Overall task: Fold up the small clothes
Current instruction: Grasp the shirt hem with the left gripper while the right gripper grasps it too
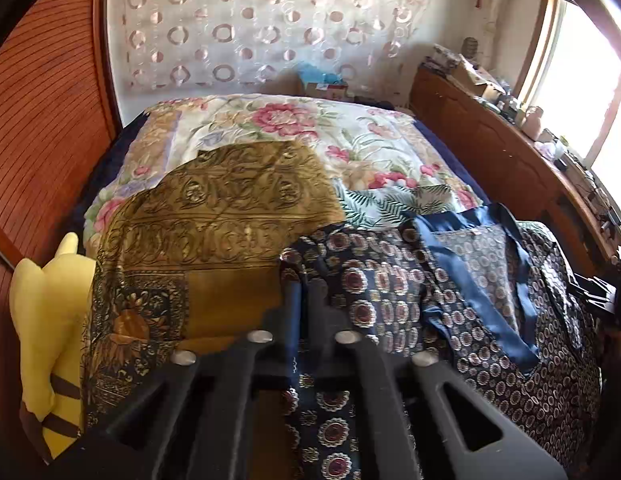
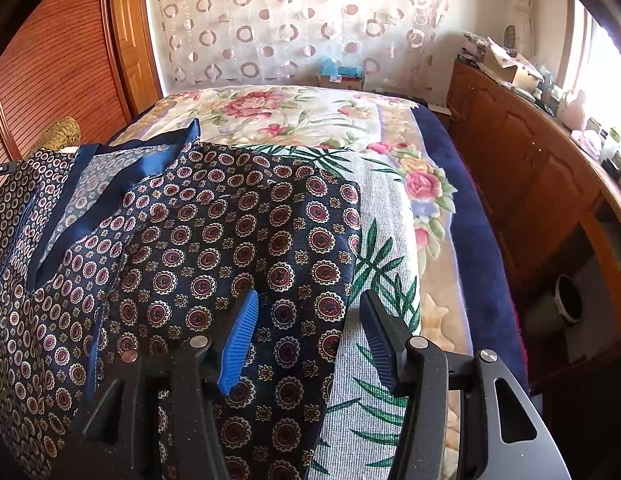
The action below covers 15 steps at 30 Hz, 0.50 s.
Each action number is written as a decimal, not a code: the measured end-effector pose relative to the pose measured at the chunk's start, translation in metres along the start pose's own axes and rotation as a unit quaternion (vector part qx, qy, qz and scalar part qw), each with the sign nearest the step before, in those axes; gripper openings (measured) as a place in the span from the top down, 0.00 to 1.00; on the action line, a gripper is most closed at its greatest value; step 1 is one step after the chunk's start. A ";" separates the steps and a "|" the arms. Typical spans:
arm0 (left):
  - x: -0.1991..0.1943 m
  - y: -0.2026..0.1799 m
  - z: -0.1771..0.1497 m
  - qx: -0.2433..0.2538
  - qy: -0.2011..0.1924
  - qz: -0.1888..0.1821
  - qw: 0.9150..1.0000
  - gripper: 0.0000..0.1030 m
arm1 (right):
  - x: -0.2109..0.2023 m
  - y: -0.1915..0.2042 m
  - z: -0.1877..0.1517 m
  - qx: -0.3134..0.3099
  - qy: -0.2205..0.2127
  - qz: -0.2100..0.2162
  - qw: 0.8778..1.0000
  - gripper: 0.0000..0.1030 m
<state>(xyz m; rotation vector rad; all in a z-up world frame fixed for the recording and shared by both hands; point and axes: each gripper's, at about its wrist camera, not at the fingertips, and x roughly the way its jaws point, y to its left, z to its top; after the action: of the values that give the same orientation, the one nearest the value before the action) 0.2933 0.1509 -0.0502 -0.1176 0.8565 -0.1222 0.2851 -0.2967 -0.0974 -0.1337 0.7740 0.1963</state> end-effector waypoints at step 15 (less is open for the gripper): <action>-0.056 -0.060 -0.016 0.062 -0.084 -0.017 0.994 0.98 | 0.000 -0.001 0.000 0.003 0.000 0.005 1.000 0.46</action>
<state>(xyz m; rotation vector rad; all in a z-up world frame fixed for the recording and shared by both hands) 0.2413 0.0992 -0.0096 -0.0246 0.6772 -0.1940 0.2857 -0.2976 -0.0970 -0.1244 0.7744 0.2039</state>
